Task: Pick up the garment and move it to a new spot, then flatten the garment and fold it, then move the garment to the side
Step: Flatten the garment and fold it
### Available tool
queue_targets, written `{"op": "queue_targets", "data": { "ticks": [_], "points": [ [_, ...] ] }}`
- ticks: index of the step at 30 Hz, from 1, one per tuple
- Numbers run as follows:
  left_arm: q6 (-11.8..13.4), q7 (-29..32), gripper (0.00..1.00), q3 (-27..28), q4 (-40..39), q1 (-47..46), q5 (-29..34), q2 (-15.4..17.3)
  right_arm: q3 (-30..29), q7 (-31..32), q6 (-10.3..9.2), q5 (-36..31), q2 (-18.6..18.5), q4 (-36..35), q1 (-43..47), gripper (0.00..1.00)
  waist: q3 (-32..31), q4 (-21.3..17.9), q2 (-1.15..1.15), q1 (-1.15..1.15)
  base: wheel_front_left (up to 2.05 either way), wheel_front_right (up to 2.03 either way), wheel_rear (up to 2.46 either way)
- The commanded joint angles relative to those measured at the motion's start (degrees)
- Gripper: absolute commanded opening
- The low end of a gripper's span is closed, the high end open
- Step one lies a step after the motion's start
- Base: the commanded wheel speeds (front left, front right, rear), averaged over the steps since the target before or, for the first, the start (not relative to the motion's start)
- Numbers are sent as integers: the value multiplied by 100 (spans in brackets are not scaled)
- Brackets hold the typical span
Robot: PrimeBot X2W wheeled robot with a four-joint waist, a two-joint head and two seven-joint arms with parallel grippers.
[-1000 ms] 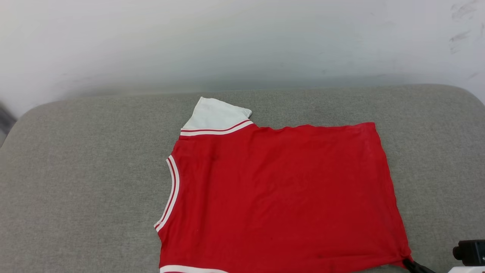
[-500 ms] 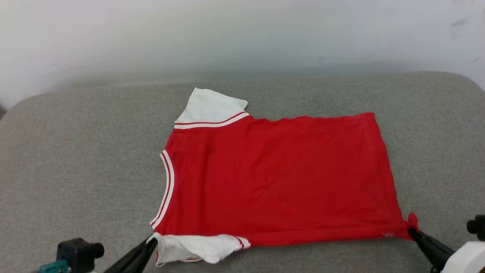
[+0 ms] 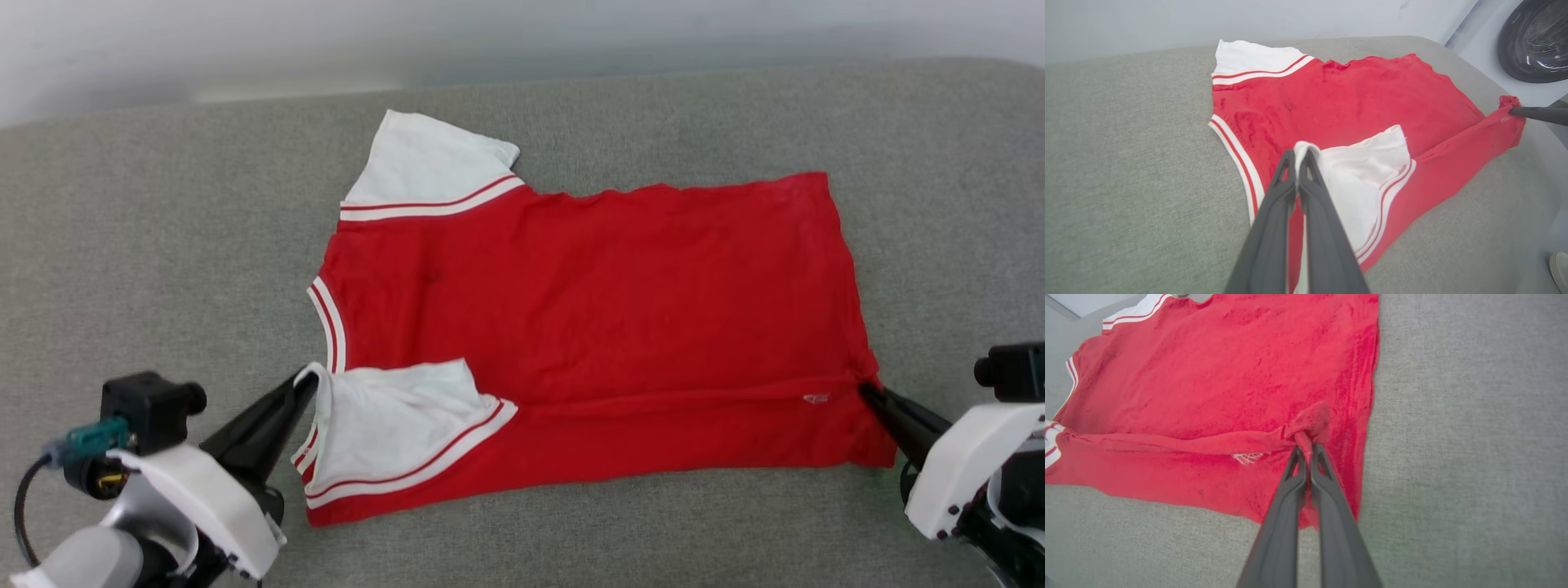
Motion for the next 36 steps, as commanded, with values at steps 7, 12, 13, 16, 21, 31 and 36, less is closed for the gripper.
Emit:
{"op": "queue_targets", "data": {
  "ticks": [7, 12, 13, 16, 21, 31, 36],
  "points": [
    [-99, 77, 0, -158, 765, -760, 145, -224, 100, 62, -2, -324, 111, 510, -609, 0, 397, -36, 0, -1, 0, 0, 0],
    [-125, 24, 59, -381, 1487, -1257, 302, -545, 285, -31, -2, -474, 106, 877, -858, 42, 472, 15, 0, -1, 0, 0, 0],
    [-127, -10, 100, -417, 1588, -1309, 349, -597, 312, -68, -2, -499, 97, 917, -879, 100, 461, 23, 0, -1, 0, 0, 0],
    [-94, -120, 100, -470, 1909, -1442, 430, -769, 397, -183, -2, -628, 50, 1002, -919, 100, 384, 55, 0, -1, 0, 0, 0],
    [65, -403, 100, -470, 2339, -1489, 502, -1022, 510, -297, -2, -911, 22, 1011, -935, 100, 140, 70, 0, -1, 0, 0, 0],
    [1005, -220, 100, -420, 2271, -1036, 695, -980, -59, 510, -2, -1738, 327, 623, -306, 100, -380, 137, 0, -1, 0, 0, 0],
    [1562, 292, 100, -427, 1459, -381, 547, -836, -626, 1339, -2, -2268, 819, 42, 189, 100, -489, 138, 0, -1, 0, 0, 0]
  ]
}}
